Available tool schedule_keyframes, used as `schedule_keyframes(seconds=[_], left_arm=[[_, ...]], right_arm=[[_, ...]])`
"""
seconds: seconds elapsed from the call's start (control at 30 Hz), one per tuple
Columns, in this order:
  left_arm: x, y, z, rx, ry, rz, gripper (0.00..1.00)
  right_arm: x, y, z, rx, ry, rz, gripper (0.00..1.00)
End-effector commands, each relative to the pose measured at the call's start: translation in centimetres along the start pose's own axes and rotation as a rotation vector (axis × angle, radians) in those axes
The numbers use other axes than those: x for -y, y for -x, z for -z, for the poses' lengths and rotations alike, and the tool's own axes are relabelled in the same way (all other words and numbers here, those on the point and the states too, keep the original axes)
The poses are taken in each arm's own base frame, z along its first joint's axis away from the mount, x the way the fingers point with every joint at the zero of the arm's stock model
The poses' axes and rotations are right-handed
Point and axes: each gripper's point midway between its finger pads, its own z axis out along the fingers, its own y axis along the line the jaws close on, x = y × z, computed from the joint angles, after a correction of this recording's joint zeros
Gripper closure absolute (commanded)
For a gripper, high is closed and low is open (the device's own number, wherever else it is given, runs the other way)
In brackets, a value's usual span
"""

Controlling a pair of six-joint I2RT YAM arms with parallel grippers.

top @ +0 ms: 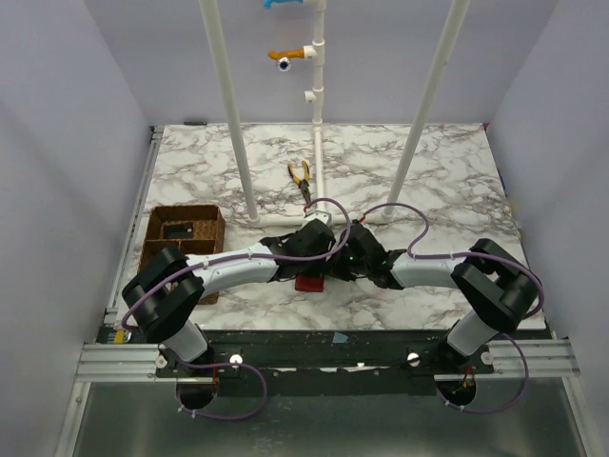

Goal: Take the credit cards out of the card holder
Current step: Open the card holder at the center of the board.

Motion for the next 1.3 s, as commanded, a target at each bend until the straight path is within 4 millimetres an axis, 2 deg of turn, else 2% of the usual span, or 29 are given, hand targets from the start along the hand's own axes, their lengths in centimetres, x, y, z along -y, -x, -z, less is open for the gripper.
schedule_keyframes(seconds=[0.0,0.2,0.47,0.8,0.9,1.27], left_arm=[[-1.9,-0.8,-0.8,-0.038,0.164,-0.07,0.58],[-2.9,-1.2,-0.5,-0.04,0.247,-0.099,0.59],[-3.0,-2.4,-1.2,-0.084,0.264,-0.127,0.61],[-3.6,-3.0,-1.2,-0.1,0.295,-0.159,0.89],[-3.7,-2.7,-0.8,-0.09,0.3,-0.161,0.99],[-3.3,-1.0,1.1,-0.043,0.232,-0.081,1.0]], right_arm=[[7.9,-3.0,-0.4,-0.072,-0.276,0.056,0.99],[8.0,-3.1,-0.5,-0.072,-0.276,0.055,0.99],[8.2,-3.3,-0.5,-0.079,-0.277,0.049,0.99],[8.4,-3.4,-0.7,-0.082,-0.285,0.046,0.99],[8.5,-3.4,-0.7,-0.08,-0.288,0.046,0.99],[9.2,-3.3,-0.4,-0.069,-0.317,0.042,0.99]])
